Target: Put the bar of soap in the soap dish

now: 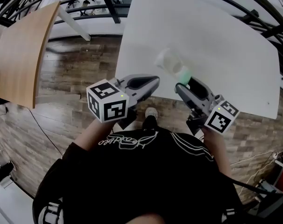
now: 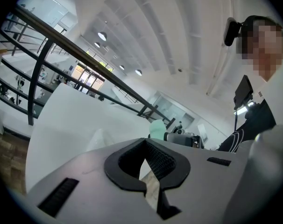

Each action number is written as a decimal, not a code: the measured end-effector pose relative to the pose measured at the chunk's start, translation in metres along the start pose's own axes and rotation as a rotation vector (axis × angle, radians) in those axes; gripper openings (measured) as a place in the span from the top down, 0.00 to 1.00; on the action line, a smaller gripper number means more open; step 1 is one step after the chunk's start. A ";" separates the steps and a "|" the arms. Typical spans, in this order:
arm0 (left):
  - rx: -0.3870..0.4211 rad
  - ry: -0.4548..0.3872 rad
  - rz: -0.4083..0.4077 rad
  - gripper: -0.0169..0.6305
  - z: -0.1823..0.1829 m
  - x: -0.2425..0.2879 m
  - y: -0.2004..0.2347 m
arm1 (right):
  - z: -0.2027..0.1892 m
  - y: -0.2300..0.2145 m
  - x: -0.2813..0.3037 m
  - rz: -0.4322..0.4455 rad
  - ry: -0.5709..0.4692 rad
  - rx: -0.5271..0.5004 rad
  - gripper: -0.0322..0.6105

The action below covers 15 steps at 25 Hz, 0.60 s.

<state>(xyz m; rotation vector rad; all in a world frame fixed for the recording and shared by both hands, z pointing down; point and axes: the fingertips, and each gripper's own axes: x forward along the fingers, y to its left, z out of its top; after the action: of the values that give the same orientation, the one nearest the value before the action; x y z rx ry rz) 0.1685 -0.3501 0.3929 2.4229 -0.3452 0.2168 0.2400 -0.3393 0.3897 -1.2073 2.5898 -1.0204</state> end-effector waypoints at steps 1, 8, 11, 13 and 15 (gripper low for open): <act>-0.004 0.002 0.002 0.96 0.001 0.002 0.003 | 0.002 -0.004 0.003 -0.004 0.006 -0.008 0.60; -0.029 -0.001 0.016 0.96 0.005 0.012 0.021 | 0.014 -0.022 0.016 -0.017 0.044 -0.093 0.60; -0.035 0.001 0.023 0.96 0.005 0.015 0.026 | 0.019 -0.030 0.022 -0.025 0.057 -0.131 0.60; -0.043 0.000 0.028 0.96 0.003 0.016 0.030 | 0.021 -0.035 0.026 -0.032 0.068 -0.151 0.60; -0.053 0.001 0.034 0.96 0.001 0.017 0.034 | 0.021 -0.041 0.030 -0.038 0.085 -0.172 0.60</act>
<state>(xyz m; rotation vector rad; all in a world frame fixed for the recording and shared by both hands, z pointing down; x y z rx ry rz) 0.1746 -0.3789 0.4162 2.3656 -0.3876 0.2208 0.2533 -0.3909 0.4045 -1.2825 2.7801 -0.8890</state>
